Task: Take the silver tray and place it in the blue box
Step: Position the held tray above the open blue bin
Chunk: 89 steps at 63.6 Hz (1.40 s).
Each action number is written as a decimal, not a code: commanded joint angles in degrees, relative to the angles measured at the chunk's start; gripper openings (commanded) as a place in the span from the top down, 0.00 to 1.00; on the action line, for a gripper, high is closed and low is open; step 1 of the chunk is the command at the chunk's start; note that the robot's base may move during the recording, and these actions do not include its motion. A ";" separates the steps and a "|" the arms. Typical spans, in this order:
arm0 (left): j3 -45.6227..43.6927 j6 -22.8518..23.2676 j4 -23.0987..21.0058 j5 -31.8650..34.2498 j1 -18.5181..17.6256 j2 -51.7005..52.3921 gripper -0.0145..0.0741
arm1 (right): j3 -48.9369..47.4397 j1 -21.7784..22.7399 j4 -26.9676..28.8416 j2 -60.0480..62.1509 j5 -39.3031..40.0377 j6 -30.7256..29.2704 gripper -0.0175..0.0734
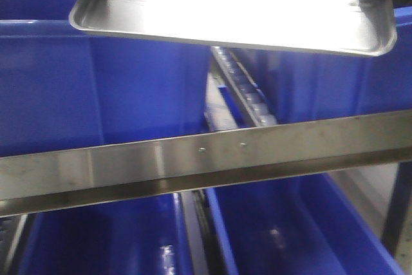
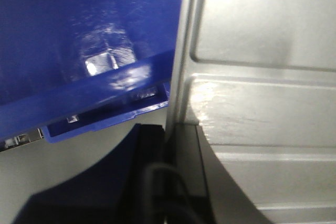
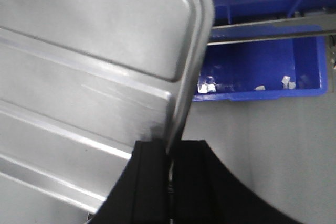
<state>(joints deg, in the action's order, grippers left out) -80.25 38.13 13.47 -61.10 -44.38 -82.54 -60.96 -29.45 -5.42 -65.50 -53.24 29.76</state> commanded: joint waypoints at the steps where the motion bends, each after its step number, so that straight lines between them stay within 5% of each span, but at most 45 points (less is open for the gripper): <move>1: -1.81 1.66 11.18 -3.26 1.07 2.99 0.95 | -1.43 0.68 -7.37 1.59 -5.91 -1.64 0.75; 89: -1.81 1.66 3.25 -1.83 1.07 2.99 0.95 | -1.48 0.68 -7.42 1.59 -4.18 -1.74 0.75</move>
<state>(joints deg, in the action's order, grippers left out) -80.34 38.74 9.89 -62.90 -44.38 -82.54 -60.96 -29.54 -6.03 -65.50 -54.03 29.54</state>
